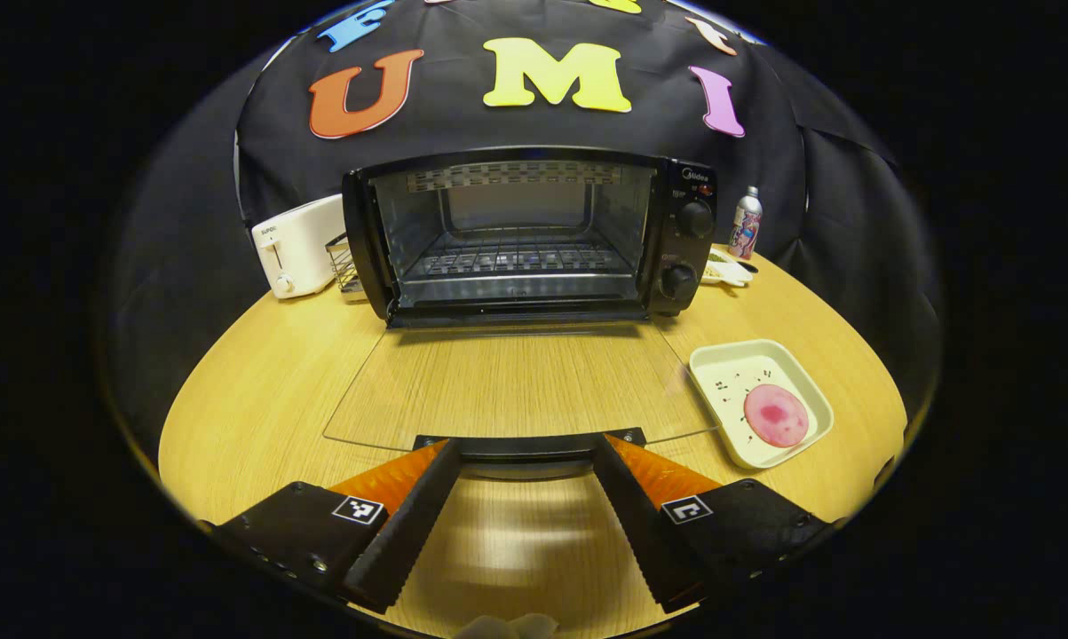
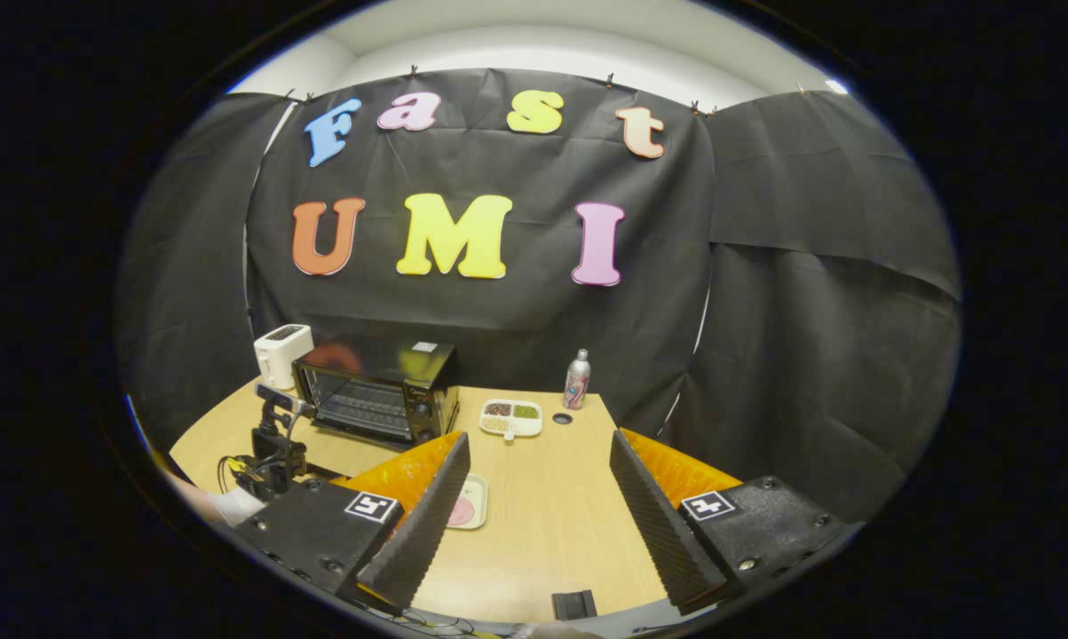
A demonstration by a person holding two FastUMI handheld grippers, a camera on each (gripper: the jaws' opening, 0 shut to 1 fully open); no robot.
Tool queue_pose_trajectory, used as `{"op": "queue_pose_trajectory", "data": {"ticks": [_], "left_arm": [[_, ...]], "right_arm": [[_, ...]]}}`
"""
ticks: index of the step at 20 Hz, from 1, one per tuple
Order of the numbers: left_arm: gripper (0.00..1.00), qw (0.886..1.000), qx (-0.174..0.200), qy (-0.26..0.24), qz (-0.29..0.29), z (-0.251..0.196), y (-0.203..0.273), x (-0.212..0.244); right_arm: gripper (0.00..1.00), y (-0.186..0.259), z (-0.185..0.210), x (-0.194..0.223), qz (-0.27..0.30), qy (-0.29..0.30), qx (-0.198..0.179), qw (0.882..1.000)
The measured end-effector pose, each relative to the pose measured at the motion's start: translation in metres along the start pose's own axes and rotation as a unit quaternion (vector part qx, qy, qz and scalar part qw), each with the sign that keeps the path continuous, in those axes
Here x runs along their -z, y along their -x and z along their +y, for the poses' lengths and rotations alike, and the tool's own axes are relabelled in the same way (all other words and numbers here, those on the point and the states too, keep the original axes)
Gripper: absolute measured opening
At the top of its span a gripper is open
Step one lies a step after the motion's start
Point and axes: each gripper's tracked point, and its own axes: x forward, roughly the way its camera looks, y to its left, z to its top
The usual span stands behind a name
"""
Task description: Open the electric oven with the left hand, put the food in, and close the electric oven.
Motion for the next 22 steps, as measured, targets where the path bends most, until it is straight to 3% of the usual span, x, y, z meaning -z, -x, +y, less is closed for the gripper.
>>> {"op": "queue_pose_trajectory", "data": {"ticks": [5, 10, 14, 15, 17, 20, 22], "left_arm": [[0.97, 0.999, -0.012, 0.005, -0.04, 0.013, 0.032, -0.021], [0.97, 0.995, -0.023, 0.011, -0.1, 0.025, 0.096, -0.061], [0.97, 0.988, -0.028, 0.009, -0.149, 0.02, 0.15, -0.1], [0.97, 0.987, -0.033, 0.005, -0.159, 0.02, 0.162, -0.109], [0.97, 0.985, -0.037, 0.009, -0.17, 0.014, 0.184, -0.122], [0.96, 0.982, -0.052, 0.028, -0.179, 0.01, 0.212, -0.132], [0.96, 0.979, -0.068, 0.036, -0.186, 0.008, 0.229, -0.136]], "right_arm": [[0.96, -0.027, -0.004, 0.023, 0.025, 0.003, -0.016, 1.0], [1.0, -0.071, 0.0, 0.055, 0.067, -0.002, -0.051, 0.996], [0.96, -0.116, 0.011, 0.088, 0.115, -0.014, -0.086, 0.99], [1.0, -0.129, 0.015, 0.095, 0.126, -0.018, -0.096, 0.987], [0.98, -0.152, 0.027, 0.11, 0.151, -0.022, -0.117, 0.981], [0.79, -0.183, 0.045, 0.134, 0.192, -0.022, -0.152, 0.969], [0.76, -0.201, 0.06, 0.155, 0.225, -0.03, -0.172, 0.959]]}}
